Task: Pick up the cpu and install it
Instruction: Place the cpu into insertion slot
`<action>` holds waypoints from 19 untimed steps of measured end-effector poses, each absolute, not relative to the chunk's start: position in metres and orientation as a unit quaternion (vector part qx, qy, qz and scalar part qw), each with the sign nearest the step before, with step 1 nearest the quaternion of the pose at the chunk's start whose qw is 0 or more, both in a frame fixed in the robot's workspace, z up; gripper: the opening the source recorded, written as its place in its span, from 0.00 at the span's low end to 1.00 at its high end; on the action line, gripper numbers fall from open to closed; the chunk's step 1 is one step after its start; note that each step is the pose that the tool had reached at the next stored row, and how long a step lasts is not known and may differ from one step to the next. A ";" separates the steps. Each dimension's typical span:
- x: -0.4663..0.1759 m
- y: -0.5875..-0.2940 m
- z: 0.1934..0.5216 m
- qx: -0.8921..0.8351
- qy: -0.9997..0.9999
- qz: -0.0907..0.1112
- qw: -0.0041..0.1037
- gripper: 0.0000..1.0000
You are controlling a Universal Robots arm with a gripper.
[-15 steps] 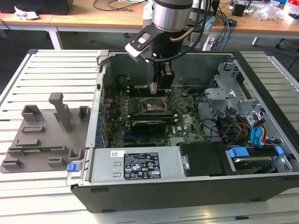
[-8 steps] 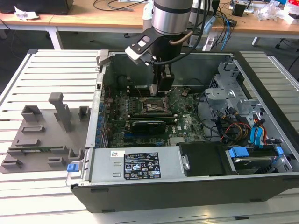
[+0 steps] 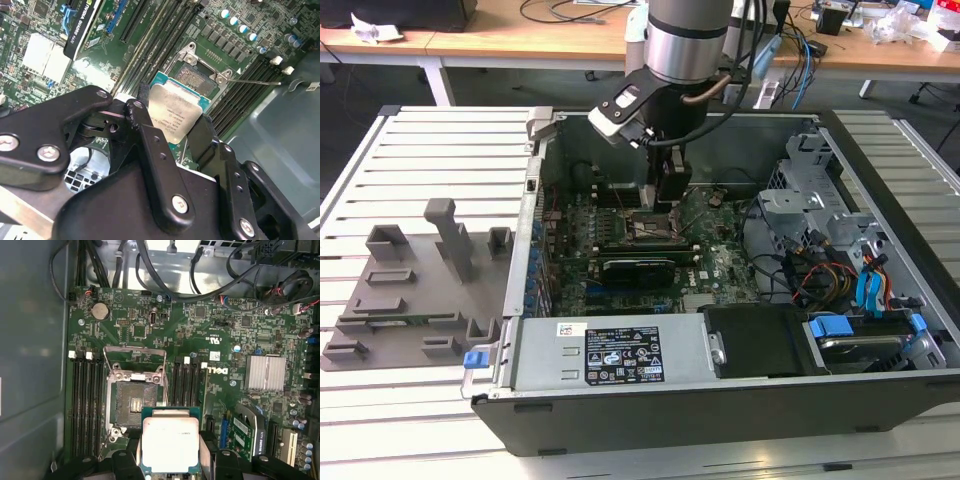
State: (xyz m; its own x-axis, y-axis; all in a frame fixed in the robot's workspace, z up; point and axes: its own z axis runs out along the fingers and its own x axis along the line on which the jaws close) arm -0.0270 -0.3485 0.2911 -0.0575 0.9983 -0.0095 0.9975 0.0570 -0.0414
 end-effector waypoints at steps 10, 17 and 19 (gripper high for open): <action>-0.027 -0.347 0.283 -0.686 -0.727 0.018 0.011 0.55; -0.027 -0.346 0.277 -0.686 -0.727 0.018 0.011 0.55; -0.027 -0.345 0.276 -0.686 -0.727 0.018 0.011 0.55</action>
State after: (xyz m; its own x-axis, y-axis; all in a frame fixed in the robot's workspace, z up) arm -0.0269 -0.3452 0.2757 -0.0575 0.9983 -0.0096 0.9975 0.0570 -0.0415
